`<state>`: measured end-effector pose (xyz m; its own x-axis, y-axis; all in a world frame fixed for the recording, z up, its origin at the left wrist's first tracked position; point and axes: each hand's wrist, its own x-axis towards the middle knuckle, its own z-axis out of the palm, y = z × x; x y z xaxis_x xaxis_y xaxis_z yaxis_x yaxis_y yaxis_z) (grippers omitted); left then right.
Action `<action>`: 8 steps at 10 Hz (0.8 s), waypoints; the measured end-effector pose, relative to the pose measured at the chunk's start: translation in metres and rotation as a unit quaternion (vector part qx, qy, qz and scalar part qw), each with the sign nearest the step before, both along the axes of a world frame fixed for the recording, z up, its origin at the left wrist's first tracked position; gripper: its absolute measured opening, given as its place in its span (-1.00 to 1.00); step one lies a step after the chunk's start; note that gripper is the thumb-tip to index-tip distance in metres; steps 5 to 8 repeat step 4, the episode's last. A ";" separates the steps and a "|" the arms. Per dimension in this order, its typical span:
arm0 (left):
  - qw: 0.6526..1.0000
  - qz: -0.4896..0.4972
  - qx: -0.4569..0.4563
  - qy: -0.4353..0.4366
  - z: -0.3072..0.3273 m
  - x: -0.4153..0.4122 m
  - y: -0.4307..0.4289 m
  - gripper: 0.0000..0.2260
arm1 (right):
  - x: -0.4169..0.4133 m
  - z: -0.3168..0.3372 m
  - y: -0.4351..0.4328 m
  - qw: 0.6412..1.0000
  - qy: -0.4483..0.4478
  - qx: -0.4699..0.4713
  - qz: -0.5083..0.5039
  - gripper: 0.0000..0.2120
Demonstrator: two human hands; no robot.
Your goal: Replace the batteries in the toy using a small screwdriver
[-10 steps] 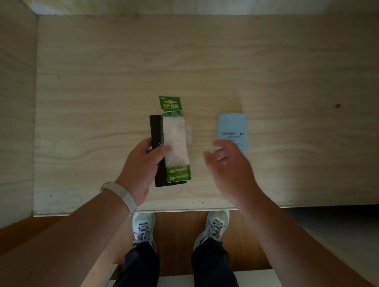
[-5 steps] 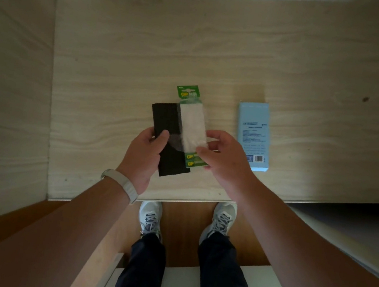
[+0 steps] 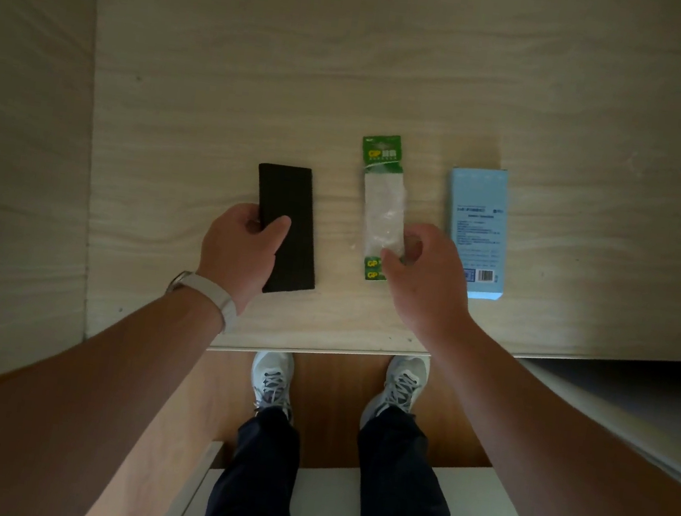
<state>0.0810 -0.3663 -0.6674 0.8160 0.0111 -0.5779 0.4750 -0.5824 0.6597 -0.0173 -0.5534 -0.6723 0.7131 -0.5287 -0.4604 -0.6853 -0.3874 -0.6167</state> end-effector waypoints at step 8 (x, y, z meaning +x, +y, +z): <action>0.989 -0.044 0.131 -0.047 0.018 0.006 0.003 -0.80 | -0.003 0.018 0.000 1.000 0.008 -0.004 0.020 -0.67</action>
